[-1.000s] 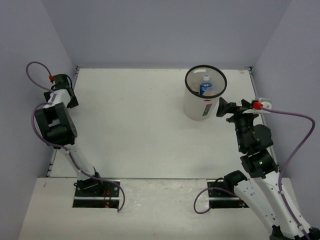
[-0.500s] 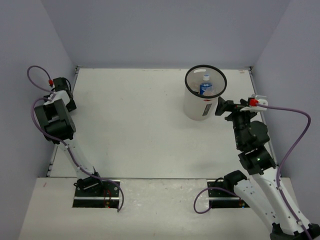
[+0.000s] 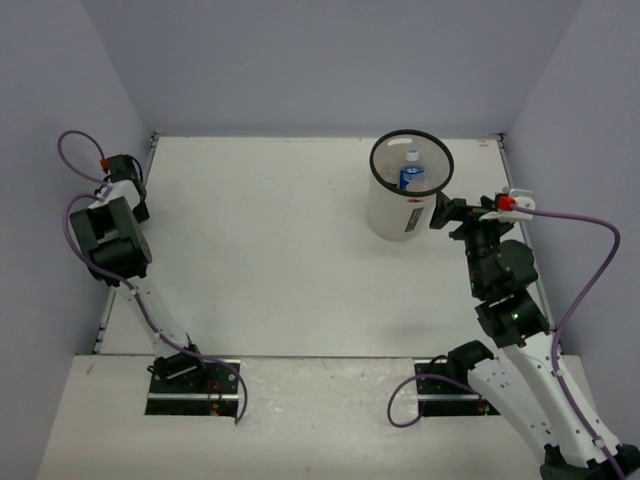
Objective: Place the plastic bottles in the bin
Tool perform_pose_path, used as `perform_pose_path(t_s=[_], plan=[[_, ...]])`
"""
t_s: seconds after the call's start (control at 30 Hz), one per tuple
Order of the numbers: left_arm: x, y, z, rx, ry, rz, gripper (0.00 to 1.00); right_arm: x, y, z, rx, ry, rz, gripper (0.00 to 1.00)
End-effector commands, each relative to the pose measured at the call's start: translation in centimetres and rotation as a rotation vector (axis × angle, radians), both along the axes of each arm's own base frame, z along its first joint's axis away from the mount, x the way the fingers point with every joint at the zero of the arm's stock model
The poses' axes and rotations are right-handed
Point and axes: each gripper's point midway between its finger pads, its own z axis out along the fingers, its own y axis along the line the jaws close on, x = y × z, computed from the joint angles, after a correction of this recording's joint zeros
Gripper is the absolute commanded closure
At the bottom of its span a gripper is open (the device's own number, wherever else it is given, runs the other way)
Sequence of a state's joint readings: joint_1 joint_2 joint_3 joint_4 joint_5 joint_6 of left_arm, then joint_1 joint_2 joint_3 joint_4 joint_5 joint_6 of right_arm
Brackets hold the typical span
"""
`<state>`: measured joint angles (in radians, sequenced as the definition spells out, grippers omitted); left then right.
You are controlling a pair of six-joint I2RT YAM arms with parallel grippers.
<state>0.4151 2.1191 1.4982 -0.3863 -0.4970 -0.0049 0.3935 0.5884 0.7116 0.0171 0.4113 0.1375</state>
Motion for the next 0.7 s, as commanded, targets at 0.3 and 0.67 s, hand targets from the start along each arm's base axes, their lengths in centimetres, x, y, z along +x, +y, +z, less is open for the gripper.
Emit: perform_pose_path(t_s=[0.3,0.67], plan=[[4.1,-3.1,12.2,-0.12,-0.466,-0.084,1.0,-0.1,-0.6,0.6,0.029,-0.04,-0.031,0.01],[7.5,-12.9,21.6,-0.237,-0.744,-0.347,1.0,-0.5,-0.1,1.0,0.045,-0.054,0.001,0.01]])
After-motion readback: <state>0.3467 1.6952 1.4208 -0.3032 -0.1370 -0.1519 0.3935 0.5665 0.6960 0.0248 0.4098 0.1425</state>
